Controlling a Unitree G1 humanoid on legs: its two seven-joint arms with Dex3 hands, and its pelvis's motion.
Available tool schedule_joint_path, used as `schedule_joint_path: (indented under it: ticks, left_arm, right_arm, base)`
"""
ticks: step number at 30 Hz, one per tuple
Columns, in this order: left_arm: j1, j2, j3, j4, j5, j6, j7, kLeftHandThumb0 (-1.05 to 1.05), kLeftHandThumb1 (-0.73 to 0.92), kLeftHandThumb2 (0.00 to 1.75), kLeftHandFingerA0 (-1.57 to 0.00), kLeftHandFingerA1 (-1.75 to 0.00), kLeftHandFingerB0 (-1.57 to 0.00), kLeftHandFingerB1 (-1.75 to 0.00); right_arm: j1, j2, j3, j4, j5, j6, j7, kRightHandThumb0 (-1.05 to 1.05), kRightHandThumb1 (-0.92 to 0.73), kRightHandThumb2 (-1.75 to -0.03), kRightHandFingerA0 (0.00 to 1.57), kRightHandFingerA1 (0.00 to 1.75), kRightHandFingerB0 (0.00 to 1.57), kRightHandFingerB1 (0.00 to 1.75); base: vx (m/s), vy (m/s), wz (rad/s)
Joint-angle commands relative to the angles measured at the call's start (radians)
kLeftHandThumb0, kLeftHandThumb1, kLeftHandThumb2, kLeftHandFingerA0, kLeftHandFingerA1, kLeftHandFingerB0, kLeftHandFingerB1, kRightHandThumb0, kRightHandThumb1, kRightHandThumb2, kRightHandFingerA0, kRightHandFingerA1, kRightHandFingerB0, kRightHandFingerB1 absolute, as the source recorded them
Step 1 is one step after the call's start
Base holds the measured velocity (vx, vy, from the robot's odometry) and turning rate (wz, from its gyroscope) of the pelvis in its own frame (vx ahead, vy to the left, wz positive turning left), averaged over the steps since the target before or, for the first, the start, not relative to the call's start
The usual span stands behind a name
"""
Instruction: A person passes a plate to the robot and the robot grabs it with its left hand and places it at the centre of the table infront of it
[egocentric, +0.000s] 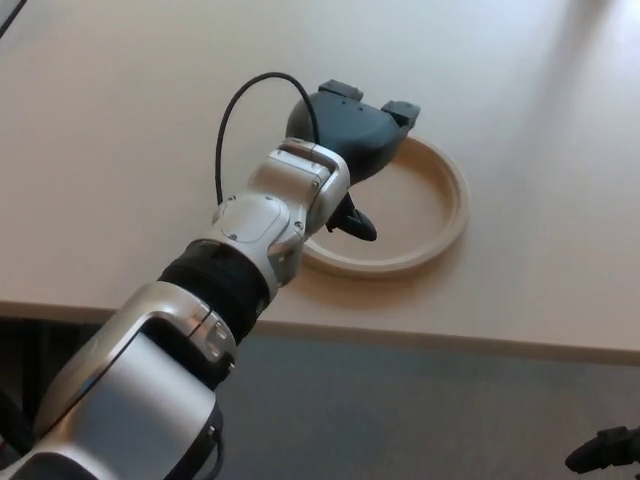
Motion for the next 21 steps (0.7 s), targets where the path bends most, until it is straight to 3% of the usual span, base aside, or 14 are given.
schedule_joint_path:
  ticks: [1,2,3,5,6,7,8,10,12,13,14,17,18,21]
  left_arm:
    - [-0.155,0.027,0.127,0.110,-0.209,0.196,-0.445,-1.05,0.55,0.58,0.00,-0.25,0.00,0.00]
    - [-0.159,0.036,0.121,0.108,-0.205,0.174,-0.459,-1.05,0.43,0.83,-0.17,-0.46,0.00,0.00]
    - [-0.163,0.044,0.116,0.106,-0.199,0.152,-0.472,-1.05,0.43,0.83,-0.17,-0.46,0.00,0.00]
    - [-0.179,0.039,0.161,0.124,-0.251,0.176,-0.519,-1.01,0.49,0.58,-0.33,-0.44,0.00,0.00]
    - [-0.184,0.037,0.173,0.129,-0.264,0.186,-0.535,-1.01,0.49,0.58,-0.33,-0.44,0.00,0.00]
    - [-0.207,0.043,0.195,0.160,-0.296,0.186,-0.629,-1.04,0.41,0.70,-0.09,-0.28,0.00,0.00]
    - [-0.221,0.048,0.211,0.175,-0.316,0.192,-0.688,-0.64,0.35,0.84,-0.02,-0.17,0.00,0.00]
    - [-0.234,0.054,0.213,0.184,-0.321,0.194,-0.754,-0.68,0.36,0.85,-0.02,-0.14,0.00,0.00]
    - [-0.242,0.063,0.239,0.173,-0.351,0.211,-0.807,-0.91,0.45,0.64,0.00,-0.25,0.00,-0.08]
    - [-0.238,0.067,0.249,0.166,-0.362,0.205,-0.807,-0.74,0.39,0.85,0.00,-0.11,0.00,-0.04]
    - [-0.231,0.071,0.259,0.159,-0.371,0.194,-0.802,-0.74,0.39,0.85,0.00,-0.11,0.00,-0.04]
    - [-0.119,0.093,0.317,-0.042,-0.447,0.122,-0.714,-0.76,0.39,0.86,0.00,-0.01,0.00,0.00]
    - [-0.039,0.103,0.327,-0.200,-0.453,0.128,-0.689,-0.83,0.47,0.60,0.00,-0.21,0.00,-0.16]
    - [0.141,0.129,0.346,-0.553,-0.467,0.134,-0.661,-0.82,0.50,0.61,-0.04,-0.26,0.00,-0.20]
  right_arm:
    - [-0.003,-0.010,-0.003,0.004,0.000,0.010,0.014,-0.61,-0.62,-0.59,0.67,0.65,0.51,0.51]
    - [-0.002,-0.010,-0.006,0.004,0.003,0.011,0.019,-0.62,-0.59,-0.59,0.68,0.65,0.52,0.51]
    - [-0.003,-0.009,-0.007,0.006,0.005,0.014,0.023,-0.62,-0.59,-0.59,0.68,0.65,0.52,0.51]
    - [-0.009,-0.012,0.000,0.005,-0.001,0.027,0.032,-0.61,-0.58,-0.59,0.66,0.63,0.51,0.50]
    - [-0.010,-0.013,0.000,0.005,-0.002,0.029,0.034,-0.61,-0.58,-0.59,0.66,0.63,0.51,0.50]
    - [-0.012,-0.015,0.007,0.007,-0.008,0.031,0.042,-0.58,-0.59,-0.57,0.63,0.61,0.51,0.49]
    - [-0.013,-0.016,0.010,0.007,-0.011,0.034,0.048,-0.57,-0.59,-0.58,0.62,0.59,0.51,0.48]
    - [-0.013,-0.018,0.012,0.005,-0.012,0.033,0.053,-0.58,-0.58,-0.57,0.62,0.60,0.52,0.49]
    - [-0.018,-0.019,0.010,0.005,-0.010,0.027,0.051,-0.57,-0.58,-0.57,0.61,0.59,0.51,0.49]
    - [-0.017,-0.018,0.008,0.003,-0.009,0.025,0.047,-0.59,-0.57,-0.58,0.61,0.60,0.50,0.49]
    - [-0.015,-0.017,0.006,0.001,-0.007,0.022,0.041,-0.59,-0.57,-0.58,0.61,0.60,0.50,0.49]
    - [-0.004,-0.015,-0.009,-0.011,0.005,0.006,0.011,-0.60,-0.62,-0.59,0.62,0.63,0.49,0.51]
    - [-0.002,-0.015,-0.012,-0.013,0.008,0.001,0.008,-0.57,-0.63,-0.58,0.60,0.65,0.48,0.52]
    - [-0.001,-0.012,-0.018,-0.016,0.015,-0.001,0.009,-0.59,-0.64,-0.59,0.57,0.65,0.48,0.51]
  base:
    - [0.00,0.000,0.00]
    - [0.00,0.000,0.00]
    - [0.00,0.000,0.00]
    - [0.00,0.000,0.00]
    - [0.00,0.000,0.00]
    - [0.00,0.000,0.00]
    - [0.00,0.000,0.00]
    - [0.00,0.000,0.00]
    - [0.00,0.000,0.00]
    - [0.00,0.000,0.00]
    - [0.00,0.000,0.00]
    - [0.00,0.000,0.00]
    - [0.00,0.000,0.00]
    - [0.00,0.000,0.00]
